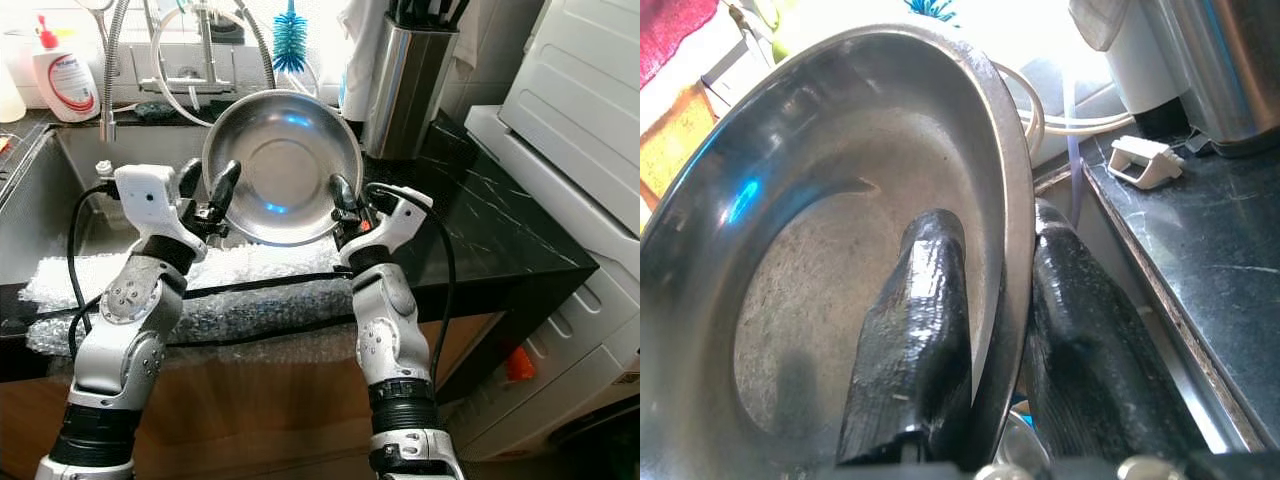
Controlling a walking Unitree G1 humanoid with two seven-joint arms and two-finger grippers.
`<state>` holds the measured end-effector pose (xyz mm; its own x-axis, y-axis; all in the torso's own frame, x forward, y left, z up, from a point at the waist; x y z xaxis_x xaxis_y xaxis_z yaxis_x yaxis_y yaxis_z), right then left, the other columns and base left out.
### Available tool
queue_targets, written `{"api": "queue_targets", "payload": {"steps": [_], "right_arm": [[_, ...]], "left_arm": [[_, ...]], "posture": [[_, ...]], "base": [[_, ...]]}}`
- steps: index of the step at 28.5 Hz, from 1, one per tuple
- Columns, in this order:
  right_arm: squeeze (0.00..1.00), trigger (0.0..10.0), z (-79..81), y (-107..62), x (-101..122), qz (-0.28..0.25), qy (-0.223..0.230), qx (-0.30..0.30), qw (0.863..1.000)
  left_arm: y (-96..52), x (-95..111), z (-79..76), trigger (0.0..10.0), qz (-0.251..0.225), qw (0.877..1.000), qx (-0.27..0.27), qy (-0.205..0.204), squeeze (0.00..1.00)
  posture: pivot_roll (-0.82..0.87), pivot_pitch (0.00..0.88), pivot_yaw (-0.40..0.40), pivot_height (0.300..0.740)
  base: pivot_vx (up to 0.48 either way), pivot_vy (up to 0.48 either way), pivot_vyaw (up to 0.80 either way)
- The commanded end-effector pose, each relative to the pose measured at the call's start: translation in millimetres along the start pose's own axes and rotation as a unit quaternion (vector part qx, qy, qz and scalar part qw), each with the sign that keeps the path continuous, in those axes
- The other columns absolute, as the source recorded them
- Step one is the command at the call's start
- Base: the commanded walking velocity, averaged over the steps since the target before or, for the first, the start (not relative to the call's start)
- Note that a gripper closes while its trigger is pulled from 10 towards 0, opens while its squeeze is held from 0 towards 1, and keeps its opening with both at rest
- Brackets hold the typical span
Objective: Kitchen organization
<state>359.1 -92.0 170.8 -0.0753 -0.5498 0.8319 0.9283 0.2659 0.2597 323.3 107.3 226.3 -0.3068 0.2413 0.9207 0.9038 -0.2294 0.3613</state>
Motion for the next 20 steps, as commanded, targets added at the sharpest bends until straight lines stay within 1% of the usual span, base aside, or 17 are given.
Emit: {"api": "queue_targets", "payload": {"steps": [1,4,5,7,11,12,13,14,15,17,19,20], "right_arm": [[0.0,10.0,7.8,1.9,8.9,-0.017,0.001,0.018,1.0],[0.0,10.0,7.6,1.8,8.8,-0.018,0.001,0.018,1.0],[0.0,10.0,8.5,1.7,9.2,-0.02,0.003,0.021,1.0],[0.0,10.0,9.9,1.3,9.6,-0.021,0.004,0.025,0.999],[0.0,10.0,11.6,1.5,11.8,-0.024,0.005,0.031,0.999],[0.0,10.0,10.8,1.4,12.6,-0.025,0.005,0.03,0.999],[0.0,10.0,10.2,1.3,12.9,-0.026,0.005,0.029,0.999],[0.0,10.0,9.8,1.1,12.5,-0.025,0.005,0.029,0.999],[0.0,10.0,9.8,1.1,12.5,-0.025,0.005,0.029,0.999],[0.0,10.0,9.8,0.7,11.3,-0.023,0.005,0.029,0.999],[0.0,10.0,10.1,0.3,10.8,-0.022,0.005,0.03,0.999],[0.0,10.0,10.2,0.3,10.8,-0.022,0.006,0.03,0.999]], "left_arm": [[3.7,-3.3,-7.9,7.9,0.005,1.0,-0.016,0.007,0.0],[4.7,-7.4,-9.7,8.0,0.011,0.999,-0.022,0.02,0.0],[6.2,-10.8,-11.8,9.0,0.018,0.999,-0.027,0.02,0.0],[7.4,-13.5,-13.1,9.8,0.022,0.999,-0.029,0.019,0.0],[9.1,-16.7,-13.2,9.9,0.024,0.999,-0.02,0.015,0.0],[10.2,-13.6,-12.1,9.3,0.014,1.0,-0.011,0.009,0.0],[10.7,-11.5,-11.5,9.1,0.007,1.0,-0.006,0.006,0.0],[11.4,-8.4,-10.1,7.8,-0.002,1.0,0.001,0.004,0.0],[11.4,-8.4,-10.1,7.8,-0.002,1.0,0.001,0.004,0.0],[12.6,-0.9,-6.1,7.8,-0.024,1.0,0.019,-0.001,0.0],[13.4,4.8,-2.5,8.3,-0.041,0.999,0.032,-0.002,0.0],[13.9,7.6,-0.7,8.8,-0.048,0.998,0.038,-0.002,0.0]], "posture": [[0.02,0.0,-0.104,0.74],[0.02,0.0,-0.105,0.74],[0.02,0.0,-0.106,0.74],[0.02,0.0,-0.105,0.74],[0.01,0.0,-0.104,0.74],[0.01,0.0,-0.104,0.74],[0.01,0.0,-0.104,0.74],[0.01,0.0,-0.104,0.74],[0.01,0.0,-0.104,0.74],[0.02,0.0,-0.105,0.74],[0.02,0.0,-0.106,0.74],[0.02,0.0,-0.105,0.74]], "base": [[0.0,0.0,0.0],[0.0,0.0,0.0],[0.0,0.0,0.0],[0.0,0.0,0.0],[0.0,0.0,0.0],[0.0,0.0,0.0],[0.0,0.0,0.0],[0.0,0.0,0.0],[0.0,0.0,0.0],[0.0,0.0,0.0],[0.0,0.0,0.0],[0.0,0.0,0.0]]}}
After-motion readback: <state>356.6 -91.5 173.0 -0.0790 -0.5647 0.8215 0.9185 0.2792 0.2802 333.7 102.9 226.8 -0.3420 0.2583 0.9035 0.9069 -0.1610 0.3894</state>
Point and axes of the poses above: a point about 5 cm out from each wrist's last joint towards the gripper, its own y axis pointing out of the wrist towards the gripper, its own x axis along the axis of the wrist's last joint, z = x × y, the point moved 2 cm from there along y, pointing out of the wrist towards the gripper, and after that the axes turned 5 degrees about -y, right-handed, at the moved point
